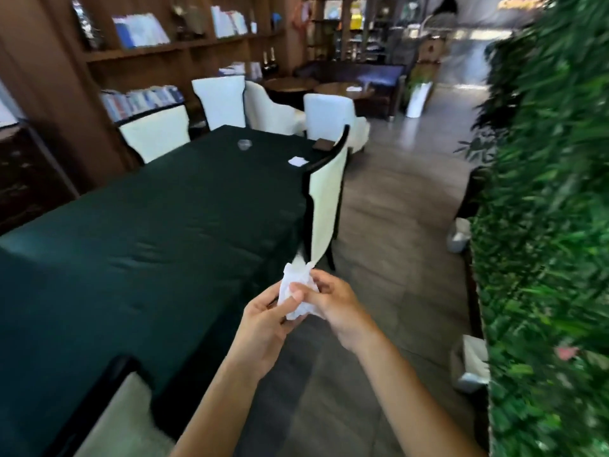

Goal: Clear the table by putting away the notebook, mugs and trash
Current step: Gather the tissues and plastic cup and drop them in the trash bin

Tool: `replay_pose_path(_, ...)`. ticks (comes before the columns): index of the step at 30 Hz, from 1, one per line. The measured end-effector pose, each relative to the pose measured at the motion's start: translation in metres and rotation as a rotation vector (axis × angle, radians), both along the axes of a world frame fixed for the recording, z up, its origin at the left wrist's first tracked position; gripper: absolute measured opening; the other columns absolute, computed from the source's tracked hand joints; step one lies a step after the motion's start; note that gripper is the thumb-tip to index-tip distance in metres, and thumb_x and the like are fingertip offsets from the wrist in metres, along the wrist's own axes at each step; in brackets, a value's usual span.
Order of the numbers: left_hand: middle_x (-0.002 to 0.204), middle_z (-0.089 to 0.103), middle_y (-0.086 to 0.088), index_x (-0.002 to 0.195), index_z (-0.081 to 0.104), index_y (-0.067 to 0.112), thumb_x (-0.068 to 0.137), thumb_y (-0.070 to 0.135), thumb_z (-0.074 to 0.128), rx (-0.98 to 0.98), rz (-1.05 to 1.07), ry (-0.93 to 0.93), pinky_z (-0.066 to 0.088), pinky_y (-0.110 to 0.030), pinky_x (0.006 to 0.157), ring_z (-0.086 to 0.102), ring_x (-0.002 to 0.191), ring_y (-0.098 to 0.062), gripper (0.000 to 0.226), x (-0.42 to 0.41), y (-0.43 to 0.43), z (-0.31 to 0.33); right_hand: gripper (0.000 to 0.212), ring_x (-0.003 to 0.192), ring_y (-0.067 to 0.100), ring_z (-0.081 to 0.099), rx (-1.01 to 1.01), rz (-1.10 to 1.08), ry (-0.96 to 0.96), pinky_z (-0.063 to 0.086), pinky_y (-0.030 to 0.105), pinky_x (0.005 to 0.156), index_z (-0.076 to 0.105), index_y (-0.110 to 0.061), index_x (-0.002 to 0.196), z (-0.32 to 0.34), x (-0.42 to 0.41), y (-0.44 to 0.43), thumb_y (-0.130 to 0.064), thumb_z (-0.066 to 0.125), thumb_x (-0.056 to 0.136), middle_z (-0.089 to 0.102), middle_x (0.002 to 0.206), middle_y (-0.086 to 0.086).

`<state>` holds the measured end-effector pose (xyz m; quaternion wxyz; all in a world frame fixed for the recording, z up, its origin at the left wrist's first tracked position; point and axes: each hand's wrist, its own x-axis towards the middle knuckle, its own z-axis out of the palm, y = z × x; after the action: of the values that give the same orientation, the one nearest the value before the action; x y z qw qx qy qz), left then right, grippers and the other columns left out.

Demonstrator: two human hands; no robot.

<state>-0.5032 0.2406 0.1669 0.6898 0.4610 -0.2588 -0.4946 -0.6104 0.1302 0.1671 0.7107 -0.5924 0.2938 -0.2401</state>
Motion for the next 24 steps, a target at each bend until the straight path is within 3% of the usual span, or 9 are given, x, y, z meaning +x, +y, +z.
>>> replay_pose_path(7,0.125,0.076,-0.021,0.120,0.077,0.002,0.092,0.024,0.070,0.014,-0.050,0.127,0.060,-0.028,0.092,0.073,0.117,-0.027,0.037,-0.073,-0.154,-0.014,0.026,0.087,0.016,0.069,0.090,-0.159,-0.007,0.055,0.027,0.079,0.077,-0.006,0.109,-0.014,-0.081,-0.136,-0.026,0.076,0.092,0.076,0.095,0.006)
replay_pose_path(10,0.121,0.078,-0.019,0.118,0.079,0.004,0.093,0.021,0.070,0.021,-0.077,0.146,0.061,-0.026,0.086,0.076,0.111,-0.024,0.031,-0.087,-0.207,-0.019,0.029,0.081,0.008,0.070,0.097,-0.210,0.015,0.053,0.017,0.073,0.075,-0.001,0.110,-0.018,-0.096,-0.181,-0.027,0.067,0.098,0.075,0.094,0.003)
replay_pose_path(13,0.116,0.081,-0.014,0.116,0.081,0.008,0.091,0.020,0.071,0.069,-0.076,0.157,0.062,-0.024,0.080,0.078,0.107,-0.020,0.029,-0.085,-0.255,-0.024,0.022,0.085,0.004,0.073,0.091,-0.253,0.032,0.054,0.014,0.073,0.080,-0.012,0.105,-0.022,-0.102,-0.224,-0.029,0.068,0.098,0.079,0.094,-0.002)
replay_pose_path(15,0.114,0.081,-0.013,0.111,0.083,0.010,0.090,0.021,0.073,0.115,-0.063,0.118,0.062,-0.024,0.079,0.078,0.107,-0.022,0.026,-0.077,-0.291,-0.029,0.020,0.091,0.007,0.074,0.093,-0.265,0.048,0.055,0.019,0.080,0.082,-0.018,0.103,-0.027,-0.102,-0.257,-0.033,0.071,0.095,0.081,0.100,-0.002)
replay_pose_path(18,0.112,0.082,-0.013,0.106,0.084,0.013,0.097,0.016,0.068,0.166,-0.027,0.062,0.063,-0.026,0.077,0.078,0.106,-0.024,0.018,-0.059,-0.348,-0.039,0.028,0.100,0.011,0.071,0.116,-0.300,0.101,0.054,0.027,0.084,0.077,-0.018,0.115,-0.037,-0.099,-0.309,-0.034,0.073,0.093,0.079,0.114,0.003)
replay_pose_path(24,0.109,0.082,-0.009,0.101,0.085,0.019,0.099,0.016,0.067,0.188,0.026,0.060,0.063,-0.025,0.071,0.079,0.099,-0.020,0.018,-0.009,-0.482,-0.044,0.030,0.090,0.007,0.075,0.096,-0.460,0.150,0.061,0.024,0.074,0.074,-0.019,0.116,-0.040,-0.077,-0.446,-0.030,0.079,0.088,0.081,0.095,-0.006)
